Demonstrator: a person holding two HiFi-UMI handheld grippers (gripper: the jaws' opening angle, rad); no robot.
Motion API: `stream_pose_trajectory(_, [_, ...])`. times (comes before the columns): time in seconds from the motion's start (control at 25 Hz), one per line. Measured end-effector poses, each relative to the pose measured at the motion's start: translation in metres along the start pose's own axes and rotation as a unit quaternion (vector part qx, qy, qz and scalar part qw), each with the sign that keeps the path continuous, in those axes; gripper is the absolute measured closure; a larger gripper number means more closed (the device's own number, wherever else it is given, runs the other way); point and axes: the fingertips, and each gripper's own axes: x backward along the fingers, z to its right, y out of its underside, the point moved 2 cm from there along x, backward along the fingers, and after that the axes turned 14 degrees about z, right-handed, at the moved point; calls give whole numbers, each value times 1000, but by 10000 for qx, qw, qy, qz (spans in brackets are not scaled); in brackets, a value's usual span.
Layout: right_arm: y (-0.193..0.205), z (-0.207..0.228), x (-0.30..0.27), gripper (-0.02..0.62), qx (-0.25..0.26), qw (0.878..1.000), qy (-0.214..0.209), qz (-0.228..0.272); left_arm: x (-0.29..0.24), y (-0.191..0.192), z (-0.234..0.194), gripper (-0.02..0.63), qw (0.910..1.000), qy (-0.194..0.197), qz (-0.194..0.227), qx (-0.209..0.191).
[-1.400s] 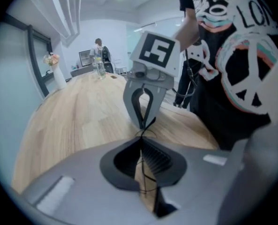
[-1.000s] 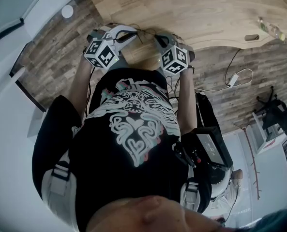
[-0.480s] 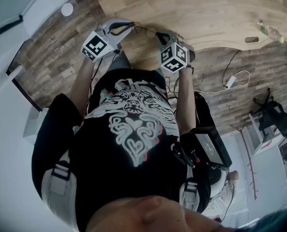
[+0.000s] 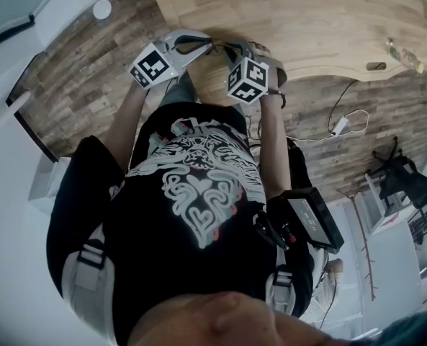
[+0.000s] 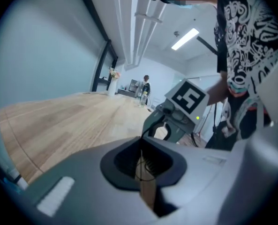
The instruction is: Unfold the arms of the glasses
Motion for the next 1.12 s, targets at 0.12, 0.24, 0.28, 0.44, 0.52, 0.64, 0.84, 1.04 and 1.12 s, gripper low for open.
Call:
stream_pose_trajectory(0.12, [3,-3,-4,549,-15,9998,-163,-142,-3,0,3,609,9997,162,-103,-166])
stream_pose_trajectory(0.24, [5,-5,-5,549,-31,9993,-276,-240,-5,0,7,609,9989,302,-183,-316])
stream_pose_trajectory(0.28, [6,-6,-4,549,-25,9990,-322,-302,-6,0,8,609,9986,331,-203,-360])
stream_pose_trajectory(0.44, [10,-10,-4,549,-73,9976,-481,-494,-6,-1,13,609,9974,442,-284,-503])
stream_pose_trajectory(0.52, [12,-12,-5,549,-77,9969,-539,-564,-8,0,18,609,9959,551,-358,-623])
stream_pose_trajectory(0.64, [14,-11,-7,550,-54,9958,-562,-714,-9,7,24,607,9941,637,-500,-720])
stream_pose_trajectory(0.84, [11,-14,-9,578,-14,9945,-653,-821,-2,18,27,607,9948,569,-573,-624])
stream_pose_trajectory(1.04, [11,-10,-6,589,-45,9956,-590,-723,-5,17,24,607,9938,588,-639,-699])
stream_pose_trajectory(1.12, [14,-9,-5,591,-45,9965,-503,-666,-6,17,23,607,9942,558,-623,-682])
